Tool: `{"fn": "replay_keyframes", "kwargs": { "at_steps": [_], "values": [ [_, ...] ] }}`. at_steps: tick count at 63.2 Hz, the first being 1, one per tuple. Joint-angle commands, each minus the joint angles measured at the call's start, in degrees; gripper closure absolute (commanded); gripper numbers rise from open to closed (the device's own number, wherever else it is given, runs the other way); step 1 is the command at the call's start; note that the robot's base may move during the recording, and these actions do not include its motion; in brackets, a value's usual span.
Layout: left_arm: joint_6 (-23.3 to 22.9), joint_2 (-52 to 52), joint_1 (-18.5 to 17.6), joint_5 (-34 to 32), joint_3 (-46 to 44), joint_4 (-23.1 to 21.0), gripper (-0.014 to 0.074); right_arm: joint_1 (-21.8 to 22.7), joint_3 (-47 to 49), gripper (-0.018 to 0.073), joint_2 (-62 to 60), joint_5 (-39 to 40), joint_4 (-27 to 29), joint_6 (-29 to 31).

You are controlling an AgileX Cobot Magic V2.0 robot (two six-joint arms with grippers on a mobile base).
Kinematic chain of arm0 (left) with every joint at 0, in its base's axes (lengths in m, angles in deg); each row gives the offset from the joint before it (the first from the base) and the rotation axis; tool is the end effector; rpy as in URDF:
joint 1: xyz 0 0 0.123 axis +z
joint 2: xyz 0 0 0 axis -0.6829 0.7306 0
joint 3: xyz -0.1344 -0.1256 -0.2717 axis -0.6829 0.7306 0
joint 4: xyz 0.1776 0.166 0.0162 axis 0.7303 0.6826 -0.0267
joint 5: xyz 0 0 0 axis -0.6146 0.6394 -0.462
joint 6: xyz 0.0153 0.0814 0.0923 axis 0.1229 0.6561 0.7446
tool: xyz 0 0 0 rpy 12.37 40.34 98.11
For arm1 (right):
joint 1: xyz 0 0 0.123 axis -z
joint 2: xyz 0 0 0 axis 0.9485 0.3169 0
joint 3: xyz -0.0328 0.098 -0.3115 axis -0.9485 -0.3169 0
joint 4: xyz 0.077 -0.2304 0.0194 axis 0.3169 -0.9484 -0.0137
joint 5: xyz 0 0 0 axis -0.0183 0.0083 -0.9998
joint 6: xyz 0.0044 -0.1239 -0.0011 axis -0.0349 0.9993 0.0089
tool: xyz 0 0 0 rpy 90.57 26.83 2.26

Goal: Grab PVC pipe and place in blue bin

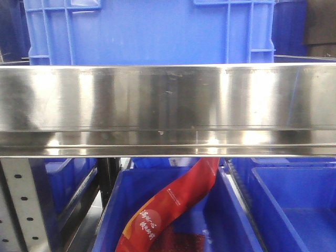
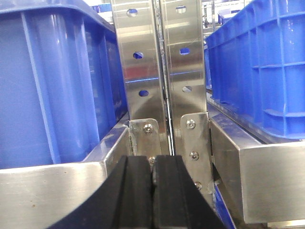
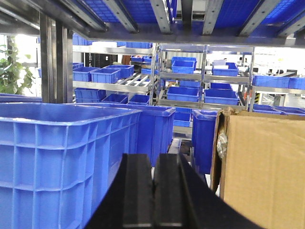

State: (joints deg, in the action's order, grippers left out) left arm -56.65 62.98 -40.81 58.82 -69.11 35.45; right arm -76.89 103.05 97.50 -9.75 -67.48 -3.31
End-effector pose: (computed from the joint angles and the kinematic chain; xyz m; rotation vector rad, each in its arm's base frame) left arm 0.0380 0.0015 0.2154 0.0907 1.4900 0.1619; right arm 0.0664 0.0009 0.3325 -0.0399 1.3781 0.0347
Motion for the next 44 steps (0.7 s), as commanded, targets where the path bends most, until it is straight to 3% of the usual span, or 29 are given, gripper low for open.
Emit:
{"fn": "replay_keyframes", "kwargs": {
  "at_steps": [1,15,20,26,44],
  "values": [
    [-0.4,-0.3,-0.2,-1.0,-0.1,-0.3,0.0707,0.3,-0.1,0.0720,-0.4,0.3,0.1,0.0],
    [-0.4,-0.3,-0.2,-1.0,-0.1,-0.3,0.0707,0.3,-0.2,0.0720,-0.4,-3.1,0.0,0.0],
    [-0.4,-0.3,-0.2,-1.0,-0.1,-0.3,0.0707,0.3,-0.2,0.0720,-0.4,-3.3,-3.1,-0.2],
    [-0.4,-0.3,-0.2,-1.0,-0.1,-0.3,0.0707,0.3,-0.2,0.0720,-0.4,-3.2,-6.9,-3.3],
    [-0.4,-0.3,-0.2,-1.0,-0.1,-0.3,0.0707,1.6,-2.1,0.0720,-5.8,-6.3,-11.3,-9.2]
  ]
}}
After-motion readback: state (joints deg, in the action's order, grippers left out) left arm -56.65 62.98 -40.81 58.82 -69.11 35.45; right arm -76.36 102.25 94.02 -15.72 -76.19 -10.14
